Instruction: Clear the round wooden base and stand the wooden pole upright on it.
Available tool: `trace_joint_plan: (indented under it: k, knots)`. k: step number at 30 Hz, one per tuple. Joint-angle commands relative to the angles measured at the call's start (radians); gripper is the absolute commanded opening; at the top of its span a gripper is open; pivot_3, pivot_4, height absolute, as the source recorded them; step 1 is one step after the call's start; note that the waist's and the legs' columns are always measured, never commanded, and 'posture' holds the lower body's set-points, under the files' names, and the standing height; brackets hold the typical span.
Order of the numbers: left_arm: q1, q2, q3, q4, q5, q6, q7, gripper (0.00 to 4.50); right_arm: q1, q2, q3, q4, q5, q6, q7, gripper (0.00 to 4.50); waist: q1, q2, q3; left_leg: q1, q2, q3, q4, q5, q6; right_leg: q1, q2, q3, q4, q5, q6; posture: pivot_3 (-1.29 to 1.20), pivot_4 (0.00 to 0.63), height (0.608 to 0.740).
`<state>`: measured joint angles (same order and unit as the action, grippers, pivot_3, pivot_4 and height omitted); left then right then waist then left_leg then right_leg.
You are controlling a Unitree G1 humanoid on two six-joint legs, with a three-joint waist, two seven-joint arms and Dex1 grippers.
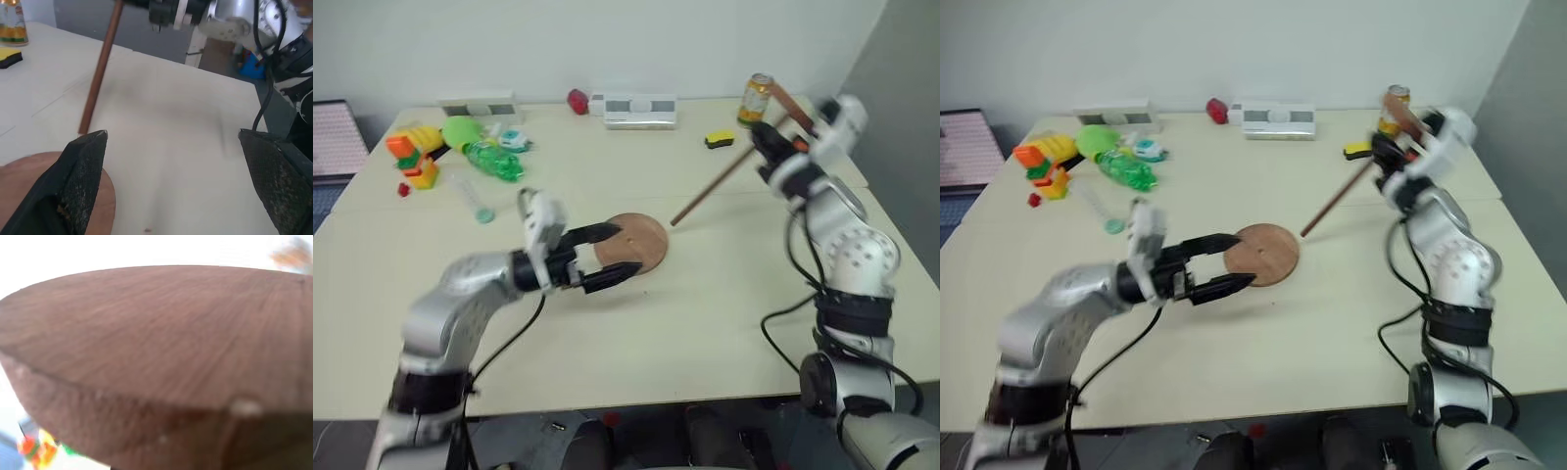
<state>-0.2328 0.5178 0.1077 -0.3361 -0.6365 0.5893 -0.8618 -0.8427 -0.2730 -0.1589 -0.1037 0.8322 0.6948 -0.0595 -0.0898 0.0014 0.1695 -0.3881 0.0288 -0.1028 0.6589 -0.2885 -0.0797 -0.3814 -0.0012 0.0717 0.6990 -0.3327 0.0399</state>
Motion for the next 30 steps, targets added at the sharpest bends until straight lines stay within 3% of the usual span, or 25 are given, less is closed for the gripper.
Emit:
trace_joint_plan:
  k: [1,3,9,30]
  knots:
    - [0.142,-0.056,0.034,-0.071,0.132,-0.190,0.119,4.50,-0.048,0.004,0.183,-0.062,-0.145,-0.027,0.111,0.44,0.003,-0.001,-0.001,-0.002,0.001,-0.003,0.000,0.000,0.000,0.000,0.001,-0.002,0.000,0.000,0.000,0.00,0.150,0.740]
    - [0.230,-0.114,0.024,-0.108,0.182,-0.257,0.189,4.50,-0.056,0.020,0.242,-0.056,-0.199,-0.053,0.155,0.44,0.040,-0.003,-0.001,-0.005,-0.001,-0.005,0.002,0.000,0.000,0.000,-0.001,-0.003,0.000,0.000,0.000,0.00,0.150,0.740]
    - [0.329,-0.221,-0.021,-0.151,0.253,-0.340,0.314,4.50,-0.056,0.052,0.300,-0.031,-0.300,-0.081,0.251,0.44,0.050,-0.003,-0.001,-0.010,-0.003,-0.002,0.004,0.000,0.000,-0.004,-0.010,-0.003,-0.003,0.002,0.003,0.00,0.150,0.740]
    - [0.257,-0.196,-0.029,-0.100,0.241,-0.342,0.318,4.50,-0.013,0.108,0.298,-0.001,-0.431,-0.058,0.336,0.44,0.033,-0.003,-0.001,-0.009,-0.003,-0.003,0.003,0.000,0.000,-0.004,-0.003,-0.003,-0.001,0.002,0.002,0.00,0.150,0.740]
